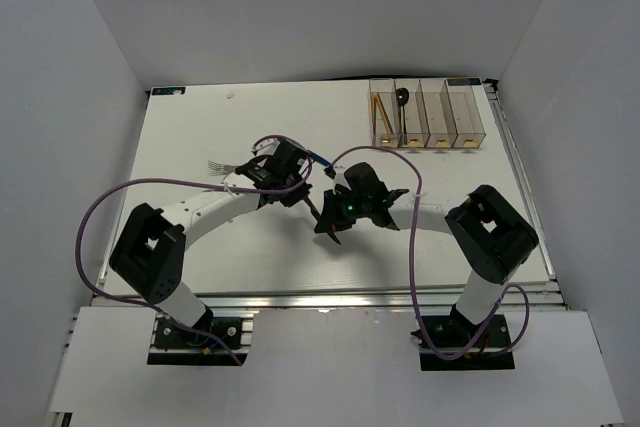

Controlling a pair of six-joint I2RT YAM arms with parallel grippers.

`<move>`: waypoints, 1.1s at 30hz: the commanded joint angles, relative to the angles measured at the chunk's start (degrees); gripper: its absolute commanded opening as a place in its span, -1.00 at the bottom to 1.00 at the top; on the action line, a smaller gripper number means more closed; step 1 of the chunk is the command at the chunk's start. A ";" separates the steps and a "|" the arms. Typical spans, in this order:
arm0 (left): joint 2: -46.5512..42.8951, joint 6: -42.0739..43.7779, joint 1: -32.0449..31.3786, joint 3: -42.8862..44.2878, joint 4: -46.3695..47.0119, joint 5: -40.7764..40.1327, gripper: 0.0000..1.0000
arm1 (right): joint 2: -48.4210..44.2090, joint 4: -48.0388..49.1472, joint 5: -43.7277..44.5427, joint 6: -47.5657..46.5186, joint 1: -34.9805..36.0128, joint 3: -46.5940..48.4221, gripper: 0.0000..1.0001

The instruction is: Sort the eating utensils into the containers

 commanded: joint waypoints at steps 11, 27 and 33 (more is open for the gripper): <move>-9.89 24.04 -0.15 21.53 -21.78 -23.50 0.90 | -6.10 -15.71 13.83 -9.62 -10.23 11.00 -1.00; -30.82 39.03 -0.41 -12.66 -9.66 -23.77 0.96 | 26.39 -46.30 22.01 -23.17 -37.50 74.47 -1.00; -30.29 39.03 -0.50 -12.31 -10.01 -23.41 0.96 | 33.89 -45.45 18.50 -23.52 -41.46 81.08 -1.00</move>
